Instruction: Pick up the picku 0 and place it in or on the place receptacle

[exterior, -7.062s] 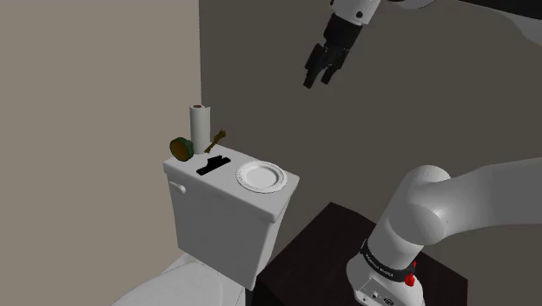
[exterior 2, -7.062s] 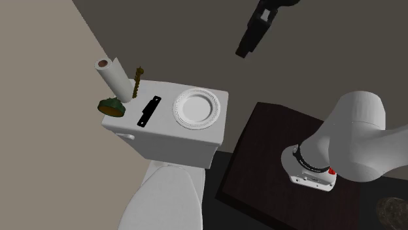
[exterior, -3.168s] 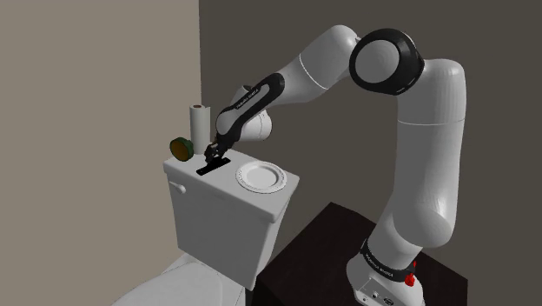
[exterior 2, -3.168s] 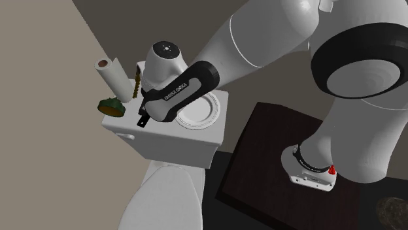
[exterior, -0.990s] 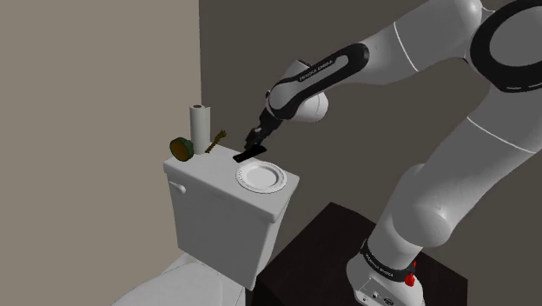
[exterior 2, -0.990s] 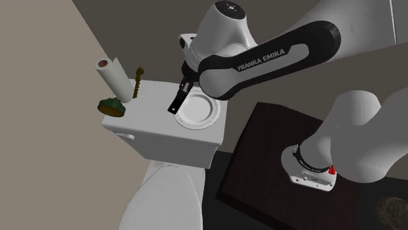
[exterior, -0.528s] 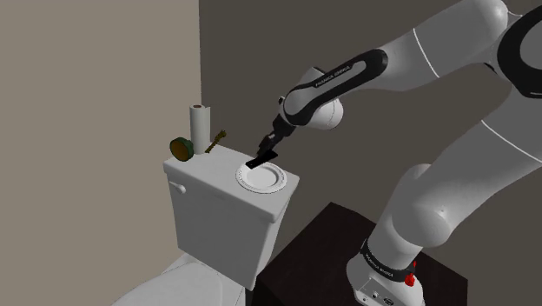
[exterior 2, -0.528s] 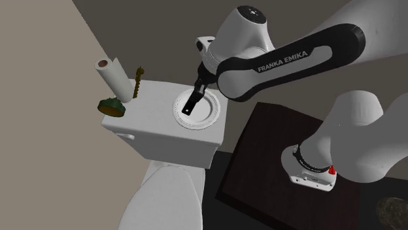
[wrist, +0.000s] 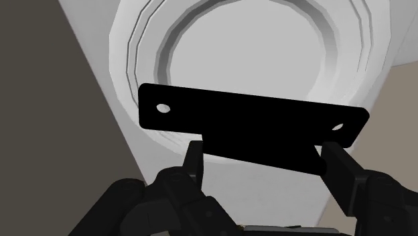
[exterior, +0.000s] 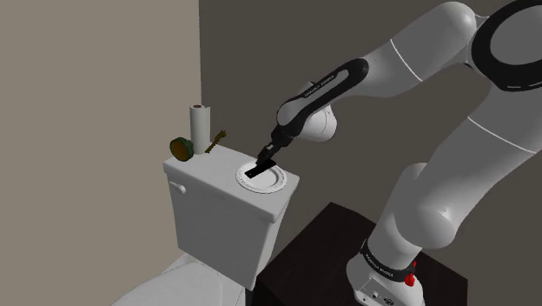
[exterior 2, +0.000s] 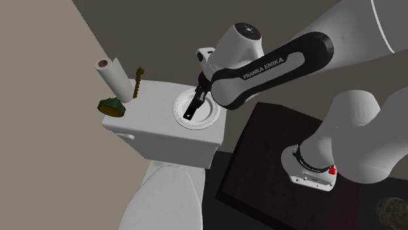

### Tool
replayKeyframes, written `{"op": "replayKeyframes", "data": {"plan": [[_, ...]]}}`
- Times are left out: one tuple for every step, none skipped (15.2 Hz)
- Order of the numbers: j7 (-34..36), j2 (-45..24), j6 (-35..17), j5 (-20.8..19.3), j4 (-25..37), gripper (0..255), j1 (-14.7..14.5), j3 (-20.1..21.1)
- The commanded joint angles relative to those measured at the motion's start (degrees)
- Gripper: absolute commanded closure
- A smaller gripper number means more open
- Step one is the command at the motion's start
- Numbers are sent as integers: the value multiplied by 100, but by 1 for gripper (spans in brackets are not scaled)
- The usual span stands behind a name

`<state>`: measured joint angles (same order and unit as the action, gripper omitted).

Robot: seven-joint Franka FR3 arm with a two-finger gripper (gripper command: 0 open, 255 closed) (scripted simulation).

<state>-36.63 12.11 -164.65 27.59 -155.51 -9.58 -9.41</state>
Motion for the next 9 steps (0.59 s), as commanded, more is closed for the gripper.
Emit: {"op": "replayKeyframes", "data": {"plan": [[-250,-170,-173,291,-6,255,-163,-105],[-397,-256,-251,463,-3,255,-252,-161],[-558,-344,-327,654,5,255,-347,-220],[-738,-435,-398,866,17,255,-446,-280],[-900,-511,-453,1058,32,255,-528,-328],[-901,-512,-453,1060,32,255,-524,-323],[-902,-512,-452,1060,32,255,-522,-321],[-901,-512,-452,1060,32,255,-521,-321],[-902,-512,-452,1061,32,255,-521,-320]]}}
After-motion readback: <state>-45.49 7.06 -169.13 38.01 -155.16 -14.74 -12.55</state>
